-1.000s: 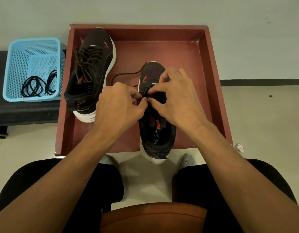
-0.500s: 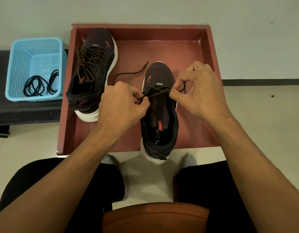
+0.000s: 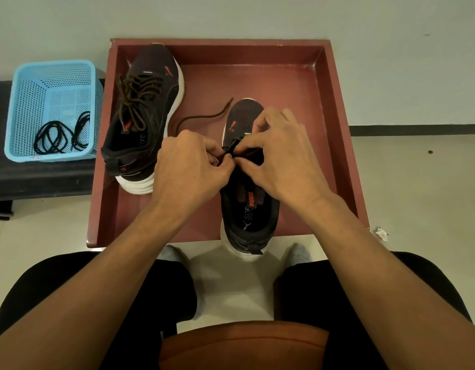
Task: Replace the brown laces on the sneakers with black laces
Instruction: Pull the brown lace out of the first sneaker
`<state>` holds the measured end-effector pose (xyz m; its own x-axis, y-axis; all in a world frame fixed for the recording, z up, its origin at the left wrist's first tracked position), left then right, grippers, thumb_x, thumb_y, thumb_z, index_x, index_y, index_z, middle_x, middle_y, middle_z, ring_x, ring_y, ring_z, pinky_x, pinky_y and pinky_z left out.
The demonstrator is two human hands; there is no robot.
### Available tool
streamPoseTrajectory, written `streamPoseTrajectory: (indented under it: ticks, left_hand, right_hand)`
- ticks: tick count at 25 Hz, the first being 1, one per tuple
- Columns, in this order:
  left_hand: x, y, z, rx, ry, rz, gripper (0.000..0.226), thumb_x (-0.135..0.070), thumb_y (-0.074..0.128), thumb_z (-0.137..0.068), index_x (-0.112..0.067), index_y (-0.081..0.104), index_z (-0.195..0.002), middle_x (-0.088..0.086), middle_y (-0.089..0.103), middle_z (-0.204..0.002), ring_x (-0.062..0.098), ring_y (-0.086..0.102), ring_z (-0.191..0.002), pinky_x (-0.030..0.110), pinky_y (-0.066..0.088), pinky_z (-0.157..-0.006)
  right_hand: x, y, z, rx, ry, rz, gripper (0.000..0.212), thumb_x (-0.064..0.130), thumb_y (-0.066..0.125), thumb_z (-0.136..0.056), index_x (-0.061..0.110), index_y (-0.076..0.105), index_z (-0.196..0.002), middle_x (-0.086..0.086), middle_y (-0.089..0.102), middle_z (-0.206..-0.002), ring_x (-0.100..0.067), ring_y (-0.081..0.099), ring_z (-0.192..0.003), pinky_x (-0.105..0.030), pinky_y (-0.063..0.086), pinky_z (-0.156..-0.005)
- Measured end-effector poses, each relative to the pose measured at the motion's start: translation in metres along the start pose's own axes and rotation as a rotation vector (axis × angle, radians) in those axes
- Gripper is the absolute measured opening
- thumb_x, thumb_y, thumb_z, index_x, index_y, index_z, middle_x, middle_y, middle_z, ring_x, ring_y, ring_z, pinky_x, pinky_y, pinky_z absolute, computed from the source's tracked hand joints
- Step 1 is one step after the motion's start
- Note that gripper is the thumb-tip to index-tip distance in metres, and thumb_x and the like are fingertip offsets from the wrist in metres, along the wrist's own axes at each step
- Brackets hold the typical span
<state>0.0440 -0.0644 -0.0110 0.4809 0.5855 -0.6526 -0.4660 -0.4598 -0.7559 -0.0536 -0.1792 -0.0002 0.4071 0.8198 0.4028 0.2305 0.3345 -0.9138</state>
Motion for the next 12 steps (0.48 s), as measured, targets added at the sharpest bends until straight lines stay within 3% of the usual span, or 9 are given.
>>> streamPoseTrajectory:
  ticks: [3,7,12]
  left_hand:
    - [0.003,-0.002,-0.001,-0.003,-0.007,-0.006,0.014,-0.038,0.077,-0.086,-0.025,0.080,-0.082,-0.015,0.062,-0.058,0.002,0.063,-0.060,0.032,0.060,-0.071]
    - [0.003,-0.003,-0.001,-0.009,-0.016,0.009,0.014,-0.036,0.077,-0.087,-0.023,0.081,-0.084,-0.013,0.065,-0.060,0.002,0.065,-0.062,0.031,0.060,-0.075]
    - [-0.002,0.002,0.001,0.014,-0.003,0.010,0.013,-0.034,0.077,-0.087,-0.022,0.081,-0.085,-0.012,0.064,-0.057,0.001,0.064,-0.057,0.026,0.059,-0.067]
  right_hand:
    - [0.001,-0.007,-0.001,-0.048,-0.017,-0.015,0.009,0.041,0.081,-0.084,0.034,0.076,-0.086,0.010,0.054,-0.100,-0.015,0.047,-0.101,-0.039,0.047,-0.086]
    - [-0.023,-0.026,0.002,-0.079,0.129,-0.173,0.020,0.033,0.080,-0.076,0.028,0.064,-0.067,0.009,0.058,-0.092,-0.012,0.049,-0.098,-0.017,0.042,-0.082]
    - [-0.023,-0.021,0.001,-0.028,0.134,-0.172,0.022,0.032,0.079,-0.075,0.026,0.060,-0.066,0.009,0.057,-0.091,-0.011,0.049,-0.095,-0.020,0.042,-0.075]
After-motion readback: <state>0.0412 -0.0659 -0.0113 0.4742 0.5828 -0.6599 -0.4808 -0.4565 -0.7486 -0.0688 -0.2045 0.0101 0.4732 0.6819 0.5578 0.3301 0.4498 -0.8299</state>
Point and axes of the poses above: each hand's wrist, its own z-axis away from the middle knuckle, its own y-axis out of the palm, x = y × z, the point moved 9 cm from there along -z, towards the middle knuckle
